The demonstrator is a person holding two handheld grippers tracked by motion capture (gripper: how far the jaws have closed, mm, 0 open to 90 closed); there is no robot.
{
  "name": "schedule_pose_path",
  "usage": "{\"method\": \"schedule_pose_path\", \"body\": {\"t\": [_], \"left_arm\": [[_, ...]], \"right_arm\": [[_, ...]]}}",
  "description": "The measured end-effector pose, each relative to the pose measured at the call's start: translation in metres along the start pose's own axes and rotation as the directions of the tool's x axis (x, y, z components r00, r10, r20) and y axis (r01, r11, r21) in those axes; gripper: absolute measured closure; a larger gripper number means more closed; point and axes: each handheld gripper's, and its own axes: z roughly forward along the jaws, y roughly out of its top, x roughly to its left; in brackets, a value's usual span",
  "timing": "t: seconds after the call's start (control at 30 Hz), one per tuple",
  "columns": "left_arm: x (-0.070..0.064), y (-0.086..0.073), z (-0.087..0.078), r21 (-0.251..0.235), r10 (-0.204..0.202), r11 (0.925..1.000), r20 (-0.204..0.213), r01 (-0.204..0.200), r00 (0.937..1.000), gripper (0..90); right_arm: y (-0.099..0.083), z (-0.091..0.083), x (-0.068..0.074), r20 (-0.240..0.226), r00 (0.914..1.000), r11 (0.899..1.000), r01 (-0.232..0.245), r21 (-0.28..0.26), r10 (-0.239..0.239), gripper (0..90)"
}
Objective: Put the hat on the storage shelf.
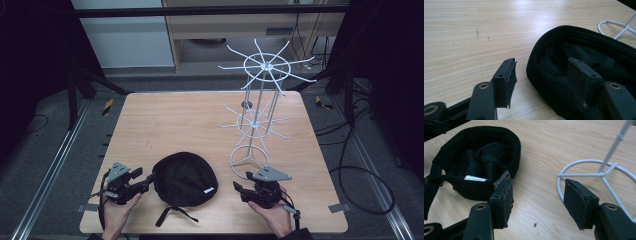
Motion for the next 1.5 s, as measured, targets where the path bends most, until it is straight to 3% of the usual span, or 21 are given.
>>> {"method": "schedule_pose_path", "body": {"t": [0.27,0.33,0.63,0.9,1.17,1.5], "left_arm": [[-0.006,0.0,0.009,0.044,0.018,0.9988,0.003,-0.019,0.9998,44.0],[-0.008,-0.001,0.015,0.075,0.028,0.9968,0.007,-0.029,0.9996,44.8],[-0.006,-0.004,0.023,0.135,0.015,0.9908,0.014,-0.017,0.9998,56.3],[-0.006,-0.006,0.024,0.159,0.005,0.9873,0.015,-0.007,0.9999,63.2],[-0.008,-0.008,0.026,0.18,0.023,0.9834,0.005,-0.024,0.9997,70.7],[-0.01,-0.008,0.026,0.19,0.03,0.9813,0.007,-0.031,0.9995,75.7]], "right_arm": [[0.01,0.016,0.012,-0.027,0.9996,1.0,0.004,0.003,-0.004,45.2],[0.013,0.022,0.016,-0.028,0.9996,1.0,0.007,0.009,-0.007,46.2],[0.022,0.048,0.027,-0.049,0.9988,0.999,0.006,0.037,-0.004,49.4],[0.02,0.069,0.033,-0.06,0.9982,0.996,0.014,0.093,-0.009,52.3],[0.012,0.081,0.037,-0.07,0.9975,0.987,0.001,0.16,0.01,58.1],[0.011,0.084,0.036,-0.091,0.995,0.981,-0.021,0.195,0.04,77.4]]}}
